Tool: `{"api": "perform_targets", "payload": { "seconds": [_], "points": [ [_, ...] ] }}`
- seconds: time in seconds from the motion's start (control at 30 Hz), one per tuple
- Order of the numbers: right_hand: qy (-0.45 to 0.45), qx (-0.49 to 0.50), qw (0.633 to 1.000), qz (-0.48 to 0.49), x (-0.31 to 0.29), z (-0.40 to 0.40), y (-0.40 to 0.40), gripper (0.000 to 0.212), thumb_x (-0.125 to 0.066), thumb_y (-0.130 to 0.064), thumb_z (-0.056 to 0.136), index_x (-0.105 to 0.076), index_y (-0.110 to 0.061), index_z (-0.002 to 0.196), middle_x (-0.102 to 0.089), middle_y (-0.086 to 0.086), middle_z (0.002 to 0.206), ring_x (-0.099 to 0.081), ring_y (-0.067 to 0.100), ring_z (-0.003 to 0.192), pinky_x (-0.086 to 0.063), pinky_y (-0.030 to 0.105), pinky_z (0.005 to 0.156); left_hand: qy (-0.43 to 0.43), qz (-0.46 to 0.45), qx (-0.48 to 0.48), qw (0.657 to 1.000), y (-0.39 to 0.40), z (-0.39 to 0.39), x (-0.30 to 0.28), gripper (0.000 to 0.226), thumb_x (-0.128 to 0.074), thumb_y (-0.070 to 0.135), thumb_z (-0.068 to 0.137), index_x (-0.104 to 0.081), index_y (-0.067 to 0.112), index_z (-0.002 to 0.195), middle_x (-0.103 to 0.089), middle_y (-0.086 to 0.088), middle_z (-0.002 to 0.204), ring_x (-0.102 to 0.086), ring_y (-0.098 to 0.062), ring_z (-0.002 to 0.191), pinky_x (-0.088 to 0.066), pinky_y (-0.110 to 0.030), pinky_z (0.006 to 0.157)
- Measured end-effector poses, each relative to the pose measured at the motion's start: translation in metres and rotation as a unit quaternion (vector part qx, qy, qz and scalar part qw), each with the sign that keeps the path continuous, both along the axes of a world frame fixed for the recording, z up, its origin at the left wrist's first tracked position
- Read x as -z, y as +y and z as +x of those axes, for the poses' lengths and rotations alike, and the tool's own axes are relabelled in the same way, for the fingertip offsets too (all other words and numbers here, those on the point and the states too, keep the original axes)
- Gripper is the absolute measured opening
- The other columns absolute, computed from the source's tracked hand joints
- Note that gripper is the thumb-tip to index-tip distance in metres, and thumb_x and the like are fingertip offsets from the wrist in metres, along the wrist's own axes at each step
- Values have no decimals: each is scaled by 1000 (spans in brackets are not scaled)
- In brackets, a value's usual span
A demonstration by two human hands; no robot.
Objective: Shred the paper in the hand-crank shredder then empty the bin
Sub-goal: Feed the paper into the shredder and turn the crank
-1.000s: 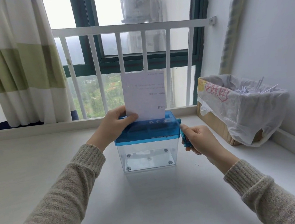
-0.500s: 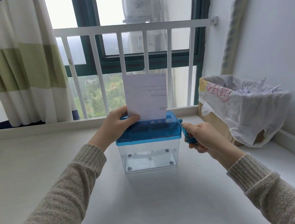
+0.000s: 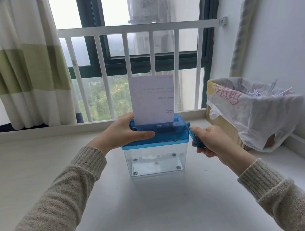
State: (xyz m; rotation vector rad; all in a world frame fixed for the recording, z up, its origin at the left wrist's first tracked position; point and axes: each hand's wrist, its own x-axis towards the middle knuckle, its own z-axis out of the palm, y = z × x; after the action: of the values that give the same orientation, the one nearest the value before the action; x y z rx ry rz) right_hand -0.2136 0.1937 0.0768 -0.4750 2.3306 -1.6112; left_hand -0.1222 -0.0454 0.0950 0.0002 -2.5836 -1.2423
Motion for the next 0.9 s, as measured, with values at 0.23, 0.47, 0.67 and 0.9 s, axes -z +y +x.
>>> {"api": "perform_targets", "payload": {
  "seconds": [0.23, 0.47, 0.67, 0.9],
  "points": [
    [230, -43, 972, 14, 20, 16, 18, 25, -50, -38, 95, -55, -13, 95, -61, -2, 70, -55, 8, 58, -49, 23, 53, -18, -15, -6, 1000, 6, 3, -5, 51, -75, 32, 79, -47, 31, 121, -56, 11, 112, -56, -10, 101, -48, -12, 74],
    [556, -37, 825, 91, 53, 7, 30, 36, -65, -18, 85, -50, -8, 117, -61, 5, 96, -56, 13, 73, -58, 27, 58, -13, -20, -12, 1000, 8, 4, -5, 46, -76, 34, 78, -47, 36, 114, -55, 14, 108, -55, -10, 100, -48, -14, 75],
    [669, -39, 734, 111, 54, -6, 32, 27, -47, -24, 95, -49, -7, 116, -63, 12, 92, -59, 23, 70, -56, 34, 53, -22, -23, -19, 999, 11, 5, -8, 46, -76, 33, 78, -45, 36, 112, -54, 17, 105, -55, -7, 95, -46, -12, 72],
    [677, -15, 729, 101, 62, -11, 27, 32, -49, -22, 94, -50, -4, 121, -60, 11, 90, -56, 22, 66, -52, 33, 44, -30, -27, -29, 999, 12, 7, -8, 47, -77, 34, 76, -44, 35, 110, -53, 12, 106, -54, -10, 98, -47, -15, 76]
  ]
}}
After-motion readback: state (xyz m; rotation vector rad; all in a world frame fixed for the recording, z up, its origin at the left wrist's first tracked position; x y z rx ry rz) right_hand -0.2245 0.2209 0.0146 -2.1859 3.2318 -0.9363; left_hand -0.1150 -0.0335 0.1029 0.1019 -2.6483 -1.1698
